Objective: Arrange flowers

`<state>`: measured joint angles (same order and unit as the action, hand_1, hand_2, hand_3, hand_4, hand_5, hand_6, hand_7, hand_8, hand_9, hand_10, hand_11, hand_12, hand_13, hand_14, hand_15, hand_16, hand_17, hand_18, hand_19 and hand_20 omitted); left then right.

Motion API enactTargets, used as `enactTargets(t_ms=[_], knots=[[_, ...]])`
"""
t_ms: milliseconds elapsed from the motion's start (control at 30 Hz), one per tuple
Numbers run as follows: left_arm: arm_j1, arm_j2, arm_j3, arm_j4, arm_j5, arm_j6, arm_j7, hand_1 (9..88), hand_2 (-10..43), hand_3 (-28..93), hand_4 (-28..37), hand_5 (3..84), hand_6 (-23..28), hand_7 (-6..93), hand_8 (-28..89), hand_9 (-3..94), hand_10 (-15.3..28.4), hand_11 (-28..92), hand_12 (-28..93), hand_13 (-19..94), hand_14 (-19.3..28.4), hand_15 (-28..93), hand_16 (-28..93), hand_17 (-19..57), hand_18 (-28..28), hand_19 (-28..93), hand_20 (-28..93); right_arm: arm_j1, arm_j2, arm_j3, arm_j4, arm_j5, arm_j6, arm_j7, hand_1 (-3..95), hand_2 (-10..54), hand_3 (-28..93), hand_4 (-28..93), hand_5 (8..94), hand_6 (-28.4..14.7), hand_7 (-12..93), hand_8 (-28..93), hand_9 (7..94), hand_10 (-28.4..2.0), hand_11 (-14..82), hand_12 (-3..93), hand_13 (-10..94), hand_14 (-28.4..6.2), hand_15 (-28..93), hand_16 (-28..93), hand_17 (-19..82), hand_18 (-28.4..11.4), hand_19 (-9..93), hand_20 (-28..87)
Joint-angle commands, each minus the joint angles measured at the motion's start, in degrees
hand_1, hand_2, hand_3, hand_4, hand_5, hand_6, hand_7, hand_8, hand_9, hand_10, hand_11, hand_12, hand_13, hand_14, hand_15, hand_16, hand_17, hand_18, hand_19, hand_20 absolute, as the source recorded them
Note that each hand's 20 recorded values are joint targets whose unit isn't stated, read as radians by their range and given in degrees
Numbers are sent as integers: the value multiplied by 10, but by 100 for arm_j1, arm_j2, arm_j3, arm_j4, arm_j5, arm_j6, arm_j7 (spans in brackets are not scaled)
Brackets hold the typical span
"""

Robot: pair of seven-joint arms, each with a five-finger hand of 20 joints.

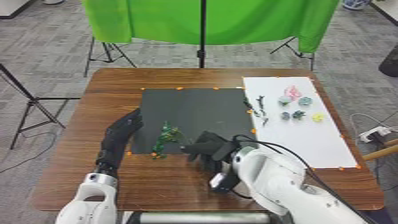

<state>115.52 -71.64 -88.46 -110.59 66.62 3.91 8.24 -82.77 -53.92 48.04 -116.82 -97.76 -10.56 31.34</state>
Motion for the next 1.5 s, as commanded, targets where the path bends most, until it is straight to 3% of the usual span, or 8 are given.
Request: enactTargets(t_ms=[33, 833, 1100, 1267, 1500], knots=[[108, -70, 38, 85, 25, -35, -53, 261, -40, 636, -219, 386, 28, 92, -56, 360, 113, 107, 132, 269, 159, 149, 33, -4, 131, 48, 169, 99, 239, 12, 96, -560, -230, 23, 228, 112, 515, -133, 750, -20, 122, -76, 893, -137, 313, 273, 881, -75, 556, 332, 557, -189, 932, 530], [93, -59, 45, 95, 24, -70, -94, 262, -39, 635, -219, 386, 29, 91, -56, 361, 113, 107, 132, 269, 159, 149, 33, -4, 131, 49, 168, 261, -162, -233, 336, -459, -146, 41, 233, 111, 511, -134, 753, -20, 123, -77, 893, -136, 313, 275, 881, -74, 554, 336, 558, -191, 932, 531], [181, -58, 3, 48, 20, -36, -91, 262, -39, 636, -218, 387, 28, 91, -56, 361, 113, 107, 131, 269, 159, 149, 32, -4, 131, 49, 168, -74, 255, 788, -136, 95, -587, 143, 231, 98, 523, -127, 753, -21, 128, -74, 891, -135, 313, 275, 880, -73, 553, 337, 557, -190, 932, 530], [220, -50, -20, 32, 16, -13, -93, 262, -39, 636, -219, 387, 28, 92, -56, 360, 112, 108, 132, 268, 159, 149, 33, -4, 131, 49, 168, 80, 643, 1144, -202, -607, 129, -50, 261, 26, 567, -116, 758, -25, 132, -67, 888, -134, 316, 275, 879, -73, 553, 338, 555, -188, 932, 526], [176, -44, 24, 33, 38, -17, -62, 261, -39, 637, -218, 387, 28, 92, -56, 361, 113, 108, 131, 269, 159, 150, 33, -4, 131, 49, 168, 1280, 1013, 559, 667, -2065, 503, 408, 281, -78, 611, -119, 741, -28, 127, -66, 887, -127, 340, 280, 876, -63, 578, 342, 564, -182, 932, 550]])
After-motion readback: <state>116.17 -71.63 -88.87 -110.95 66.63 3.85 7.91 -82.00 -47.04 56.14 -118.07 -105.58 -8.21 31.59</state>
